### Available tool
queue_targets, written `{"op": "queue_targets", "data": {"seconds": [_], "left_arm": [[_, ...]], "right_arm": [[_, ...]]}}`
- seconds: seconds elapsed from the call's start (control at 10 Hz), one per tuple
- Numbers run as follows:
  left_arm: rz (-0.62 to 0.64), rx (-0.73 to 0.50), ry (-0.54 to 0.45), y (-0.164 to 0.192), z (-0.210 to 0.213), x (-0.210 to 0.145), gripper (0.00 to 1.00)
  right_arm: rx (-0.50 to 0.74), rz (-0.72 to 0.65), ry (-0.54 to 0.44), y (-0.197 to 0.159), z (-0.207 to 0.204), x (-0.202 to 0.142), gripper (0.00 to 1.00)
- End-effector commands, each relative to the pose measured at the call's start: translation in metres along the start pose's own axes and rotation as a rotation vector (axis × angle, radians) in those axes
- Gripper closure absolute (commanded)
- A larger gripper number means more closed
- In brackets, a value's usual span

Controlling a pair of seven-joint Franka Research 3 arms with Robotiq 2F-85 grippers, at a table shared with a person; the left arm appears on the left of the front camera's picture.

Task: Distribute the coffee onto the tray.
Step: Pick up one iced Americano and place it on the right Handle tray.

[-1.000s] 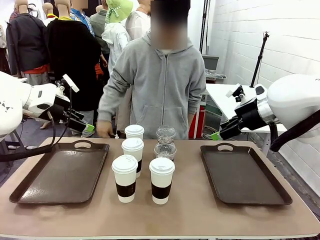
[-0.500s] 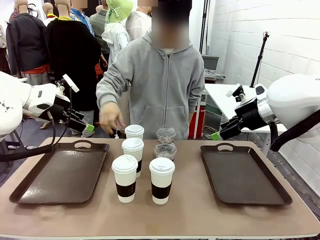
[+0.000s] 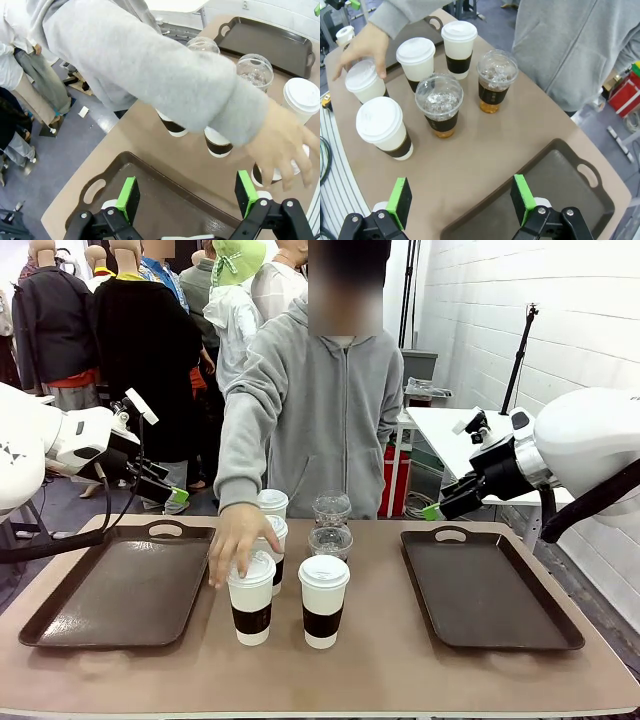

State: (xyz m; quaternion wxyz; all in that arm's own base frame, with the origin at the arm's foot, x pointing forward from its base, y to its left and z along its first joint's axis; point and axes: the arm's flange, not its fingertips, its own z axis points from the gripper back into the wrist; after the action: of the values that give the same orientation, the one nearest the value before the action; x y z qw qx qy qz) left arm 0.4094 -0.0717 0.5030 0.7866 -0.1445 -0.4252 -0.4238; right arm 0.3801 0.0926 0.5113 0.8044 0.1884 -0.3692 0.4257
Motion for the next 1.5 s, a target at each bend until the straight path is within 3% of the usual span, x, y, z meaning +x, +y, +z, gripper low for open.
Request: {"op": "queue_targets", "data": {"seconds": [0.0,1.4], "left_arm": [[0.003,-0.004,-0.003,0.0010,0.0011,-0.0008,0.00],[0.003,-0.004,-0.003,0.0010,0.0011,-0.0008,0.00]], "right_arm": [[0.019,0.004,-0.010,-0.0017,-0.0033,-0.0008,0.00],[0.001,0.002,0.003,0.0007,0.0000,0.0002,0.00]]}}
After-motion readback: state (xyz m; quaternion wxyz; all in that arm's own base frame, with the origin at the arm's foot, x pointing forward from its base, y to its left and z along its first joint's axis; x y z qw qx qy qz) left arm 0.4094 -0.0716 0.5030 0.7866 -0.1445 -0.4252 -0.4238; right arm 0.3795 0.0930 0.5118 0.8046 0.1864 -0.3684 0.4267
